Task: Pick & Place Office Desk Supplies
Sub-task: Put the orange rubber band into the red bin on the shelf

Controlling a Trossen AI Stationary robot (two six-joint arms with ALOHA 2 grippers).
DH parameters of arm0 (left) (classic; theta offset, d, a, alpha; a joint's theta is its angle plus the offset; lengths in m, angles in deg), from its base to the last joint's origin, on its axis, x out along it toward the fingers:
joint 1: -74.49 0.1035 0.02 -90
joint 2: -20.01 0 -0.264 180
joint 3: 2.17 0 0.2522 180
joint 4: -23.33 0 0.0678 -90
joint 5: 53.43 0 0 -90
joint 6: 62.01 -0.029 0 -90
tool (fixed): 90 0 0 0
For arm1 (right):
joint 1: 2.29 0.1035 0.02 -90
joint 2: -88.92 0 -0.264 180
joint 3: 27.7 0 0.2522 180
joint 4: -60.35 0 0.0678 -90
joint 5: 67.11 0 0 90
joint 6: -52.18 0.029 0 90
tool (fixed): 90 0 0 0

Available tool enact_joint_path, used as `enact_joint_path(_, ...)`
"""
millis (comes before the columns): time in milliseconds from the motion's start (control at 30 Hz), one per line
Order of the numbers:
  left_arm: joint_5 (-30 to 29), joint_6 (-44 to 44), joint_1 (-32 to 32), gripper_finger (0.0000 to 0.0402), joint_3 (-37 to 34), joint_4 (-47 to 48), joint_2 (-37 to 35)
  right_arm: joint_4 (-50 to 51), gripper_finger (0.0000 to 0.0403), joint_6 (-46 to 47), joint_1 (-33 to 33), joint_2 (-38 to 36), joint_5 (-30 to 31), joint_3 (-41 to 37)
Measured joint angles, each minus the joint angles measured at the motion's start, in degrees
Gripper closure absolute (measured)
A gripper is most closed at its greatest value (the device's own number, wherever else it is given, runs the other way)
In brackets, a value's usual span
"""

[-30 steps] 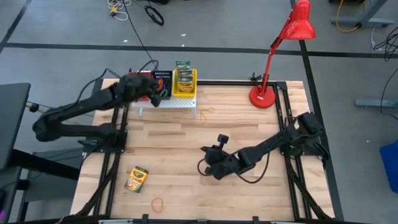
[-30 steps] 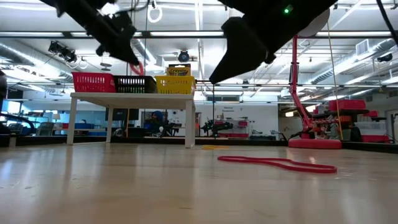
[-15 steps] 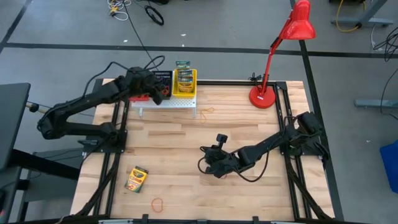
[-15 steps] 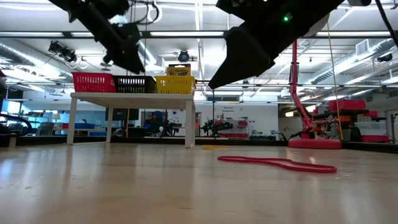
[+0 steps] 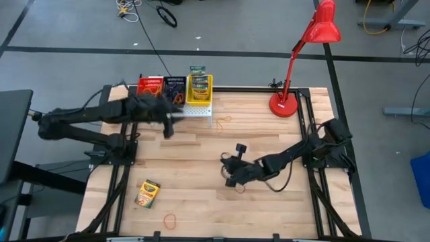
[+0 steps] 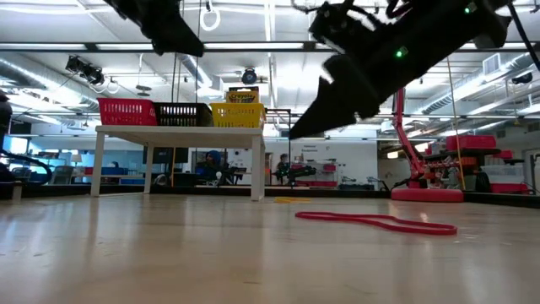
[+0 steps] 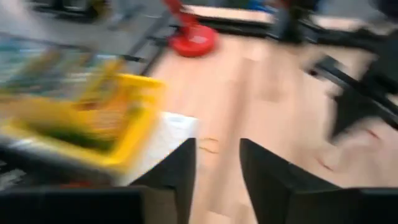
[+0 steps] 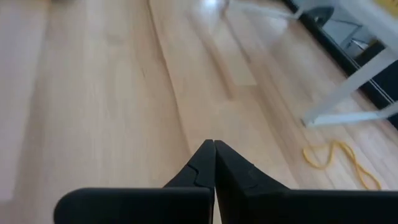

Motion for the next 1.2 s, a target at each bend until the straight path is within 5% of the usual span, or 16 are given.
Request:
enact_joint_path(467,-2.75,13.40,-30.84,0.0395,-0.07,-4.04,20.87,-31.78,0.0399,-1.48,0.88,-21.56,-2.92,-29.78)
enact_joint_path(900,2.75,46.93,-50.43,0.0365,2.16,-6.98,38.23,-39.41,0.0399,-1.15,0.87,-24.04,-2.40,-36.06)
enact_joint_path(1200,4.67,51.96,-57.17,0.0312,14.55,7.22,51.15,-39.28,0.0399,-1.37,0.87,-24.04,-2.37,-36.06)
